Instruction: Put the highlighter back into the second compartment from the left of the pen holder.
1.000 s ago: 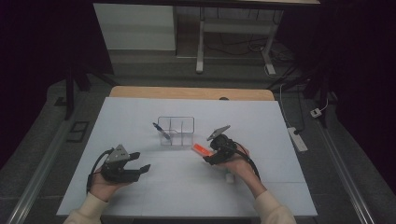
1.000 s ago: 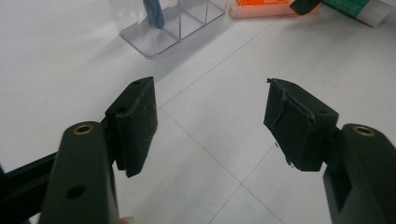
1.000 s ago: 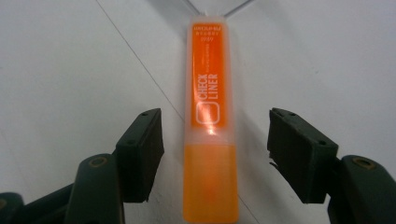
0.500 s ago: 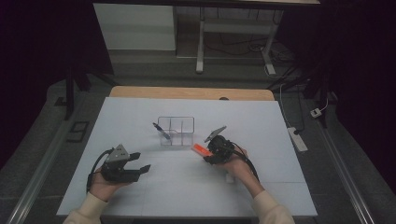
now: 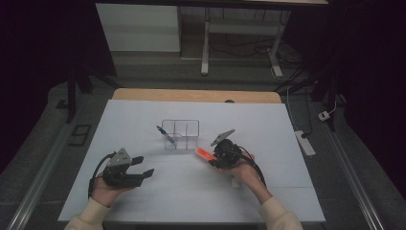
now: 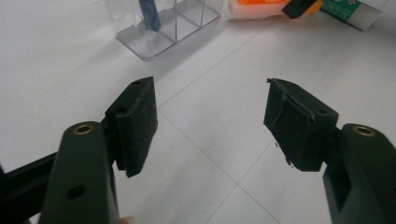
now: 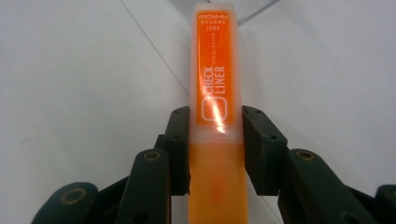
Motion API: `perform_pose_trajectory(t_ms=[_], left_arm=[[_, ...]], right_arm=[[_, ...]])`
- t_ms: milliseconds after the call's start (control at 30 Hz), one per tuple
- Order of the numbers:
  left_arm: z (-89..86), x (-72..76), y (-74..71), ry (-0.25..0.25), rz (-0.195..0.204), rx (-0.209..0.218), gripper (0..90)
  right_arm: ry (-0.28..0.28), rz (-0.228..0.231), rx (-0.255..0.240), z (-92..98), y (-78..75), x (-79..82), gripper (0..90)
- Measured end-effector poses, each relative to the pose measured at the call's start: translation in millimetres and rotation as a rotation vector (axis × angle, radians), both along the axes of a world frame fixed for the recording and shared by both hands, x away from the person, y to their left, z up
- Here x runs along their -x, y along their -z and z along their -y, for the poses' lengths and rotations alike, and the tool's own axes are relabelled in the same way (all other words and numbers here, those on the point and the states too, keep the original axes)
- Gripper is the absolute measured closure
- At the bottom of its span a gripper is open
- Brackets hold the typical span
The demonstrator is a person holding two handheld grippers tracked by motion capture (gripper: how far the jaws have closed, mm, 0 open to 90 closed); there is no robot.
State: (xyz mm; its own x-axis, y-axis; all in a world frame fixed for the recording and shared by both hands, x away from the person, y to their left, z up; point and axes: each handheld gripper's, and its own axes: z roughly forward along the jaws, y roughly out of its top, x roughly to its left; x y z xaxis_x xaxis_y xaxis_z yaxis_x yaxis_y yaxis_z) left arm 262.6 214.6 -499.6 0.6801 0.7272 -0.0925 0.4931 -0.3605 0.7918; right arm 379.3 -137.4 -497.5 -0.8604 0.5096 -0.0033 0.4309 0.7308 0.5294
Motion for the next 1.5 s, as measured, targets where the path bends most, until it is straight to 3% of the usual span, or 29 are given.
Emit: perform_pose_trajectory(t_ms=[167, 467, 1133, 1500], left_arm=[[2.3, 0.0, 0.7, 0.007, -0.001, -0.013, 34.5], [4.1, 0.1, 0.9, 0.016, -0.003, -0.013, 34.5], [11.7, 1.1, 1.2, 0.037, 0.004, -0.039, 34.5], [17.7, 0.5, -0.3, 0.059, 0.009, -0.054, 34.5]], right_arm=[[-0.023, 0.008, -0.039, 4.0, -11.5, 7.5, 63.7], [-0.077, 0.024, -0.06, 7.8, -22.1, 19.8, 63.7], [-0.169, 0.01, -0.099, 4.9, -22.5, 34.9, 63.7], [-0.21, 0.006, -0.092, -4.2, -22.6, 42.0, 63.7]])
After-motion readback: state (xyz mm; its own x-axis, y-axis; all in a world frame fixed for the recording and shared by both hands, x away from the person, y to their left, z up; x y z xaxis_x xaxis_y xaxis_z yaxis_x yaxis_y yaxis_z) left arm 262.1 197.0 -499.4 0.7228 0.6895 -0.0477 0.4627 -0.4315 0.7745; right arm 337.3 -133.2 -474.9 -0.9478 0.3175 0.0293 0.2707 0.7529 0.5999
